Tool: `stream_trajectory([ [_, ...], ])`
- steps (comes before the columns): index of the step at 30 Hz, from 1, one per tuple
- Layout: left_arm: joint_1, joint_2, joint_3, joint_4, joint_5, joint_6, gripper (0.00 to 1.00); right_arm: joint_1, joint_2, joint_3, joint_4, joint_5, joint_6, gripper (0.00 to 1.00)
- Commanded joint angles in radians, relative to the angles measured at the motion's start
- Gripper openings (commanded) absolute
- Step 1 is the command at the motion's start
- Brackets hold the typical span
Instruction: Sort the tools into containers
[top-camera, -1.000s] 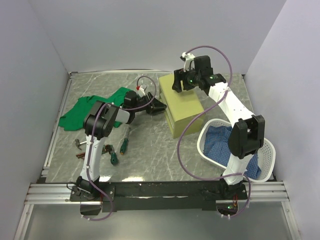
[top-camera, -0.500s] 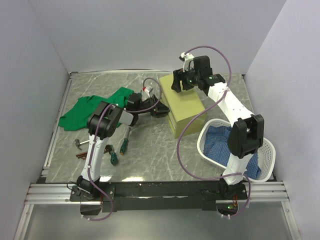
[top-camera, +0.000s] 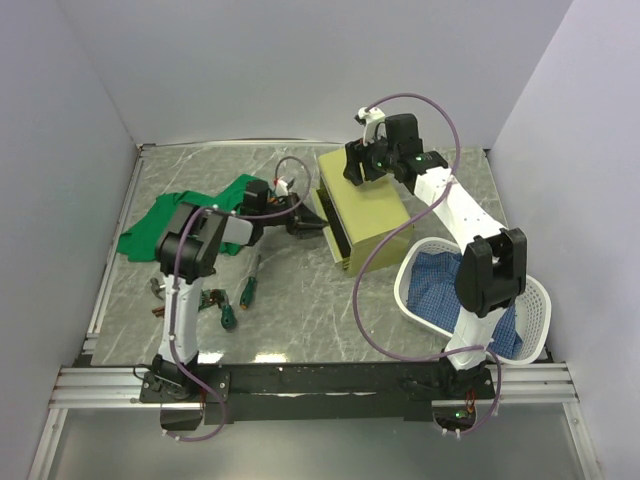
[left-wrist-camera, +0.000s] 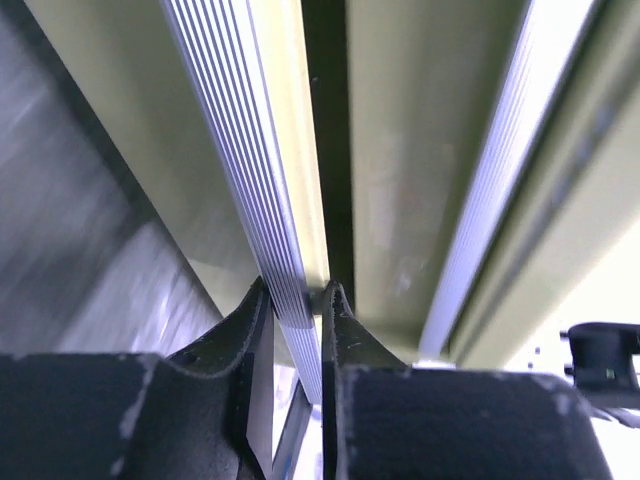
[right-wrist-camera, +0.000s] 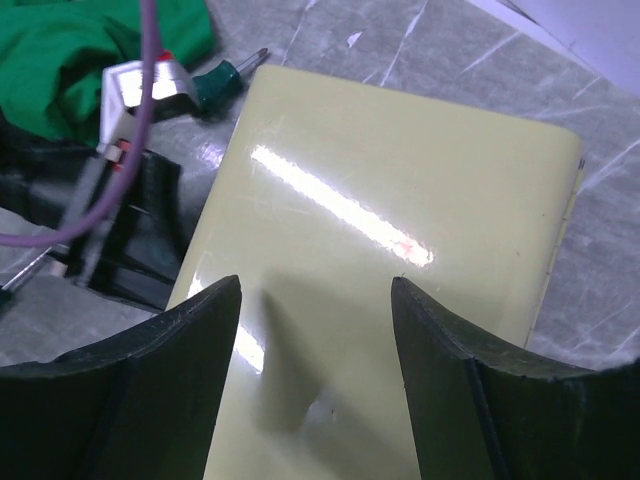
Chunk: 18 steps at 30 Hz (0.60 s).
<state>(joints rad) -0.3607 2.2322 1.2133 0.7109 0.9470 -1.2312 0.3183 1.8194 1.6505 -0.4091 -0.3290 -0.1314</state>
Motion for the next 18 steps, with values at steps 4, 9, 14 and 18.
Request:
stream_trajectory([
  [4,0.103,-0.201,-0.136,-0.299,0.043,0.416,0.01,-0.007,0.044,-0.095,-0.148,0.048,-0.016,0.7],
  [9,0.112,-0.232,-0.051,-0.618,0.009,0.61,0.18,-0.007,0.049,-0.095,-0.134,0.048,-0.017,0.71],
  [14,0.157,-0.25,-0.028,-0.795,-0.022,0.696,0.18,-0.007,0.052,-0.066,-0.129,0.047,-0.013,0.71],
  [18,0.184,-0.256,-0.02,-0.864,-0.071,0.74,0.45,-0.005,0.066,-0.057,-0.122,0.041,-0.008,0.72],
])
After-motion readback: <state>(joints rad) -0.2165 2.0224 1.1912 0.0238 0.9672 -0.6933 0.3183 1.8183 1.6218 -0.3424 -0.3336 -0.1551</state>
